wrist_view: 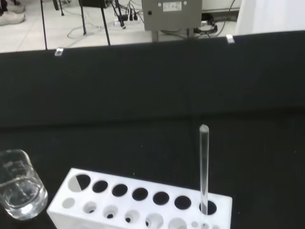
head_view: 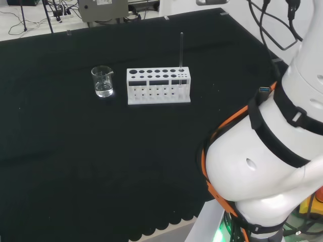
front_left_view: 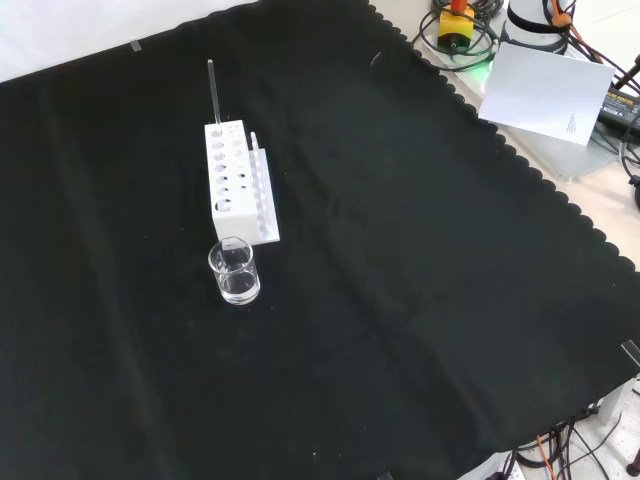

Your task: Take the glass rod from the white test tube rack.

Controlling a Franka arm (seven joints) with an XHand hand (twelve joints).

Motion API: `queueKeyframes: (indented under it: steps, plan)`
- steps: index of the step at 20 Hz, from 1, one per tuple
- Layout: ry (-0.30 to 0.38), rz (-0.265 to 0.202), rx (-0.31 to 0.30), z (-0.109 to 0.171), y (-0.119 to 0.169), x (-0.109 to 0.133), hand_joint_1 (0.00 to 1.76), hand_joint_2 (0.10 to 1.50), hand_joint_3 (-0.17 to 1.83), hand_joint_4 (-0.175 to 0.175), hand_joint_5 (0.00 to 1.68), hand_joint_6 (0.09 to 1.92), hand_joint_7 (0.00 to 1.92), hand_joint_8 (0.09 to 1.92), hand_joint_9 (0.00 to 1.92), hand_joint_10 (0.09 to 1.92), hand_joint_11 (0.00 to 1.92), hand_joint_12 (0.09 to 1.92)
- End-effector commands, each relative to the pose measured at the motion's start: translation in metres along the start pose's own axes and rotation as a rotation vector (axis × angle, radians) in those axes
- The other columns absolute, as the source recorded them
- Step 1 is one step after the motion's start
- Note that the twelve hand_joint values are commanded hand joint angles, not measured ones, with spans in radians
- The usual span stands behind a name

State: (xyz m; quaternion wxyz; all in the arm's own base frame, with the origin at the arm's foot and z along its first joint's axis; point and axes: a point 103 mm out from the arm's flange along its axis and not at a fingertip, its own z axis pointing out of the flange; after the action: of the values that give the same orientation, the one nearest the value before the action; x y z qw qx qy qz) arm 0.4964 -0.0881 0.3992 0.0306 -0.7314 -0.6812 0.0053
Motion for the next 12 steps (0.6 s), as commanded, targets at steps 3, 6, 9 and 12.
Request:
queueKeyframes:
  steps: [3,6,9,12]
  plan:
    - [0.004,0.003,0.036,0.041,0.021,-0.019,0.72,0.86,0.58,-0.174,0.5,0.09,0.85,0.79,1.02,0.69,0.65,1.29]
    - [-0.002,-0.011,0.014,0.05,0.024,-0.02,0.73,0.86,0.59,-0.175,0.54,0.15,0.92,0.77,1.08,0.68,0.69,1.26]
    - [-0.008,-0.012,0.015,0.054,0.024,-0.02,0.74,0.86,0.59,-0.175,0.51,0.39,1.01,0.75,1.16,0.67,0.76,1.24]
    - [-0.008,-0.024,0.008,0.061,0.022,-0.021,0.75,0.86,0.59,-0.175,0.47,0.59,1.05,0.76,1.2,0.68,0.81,1.23]
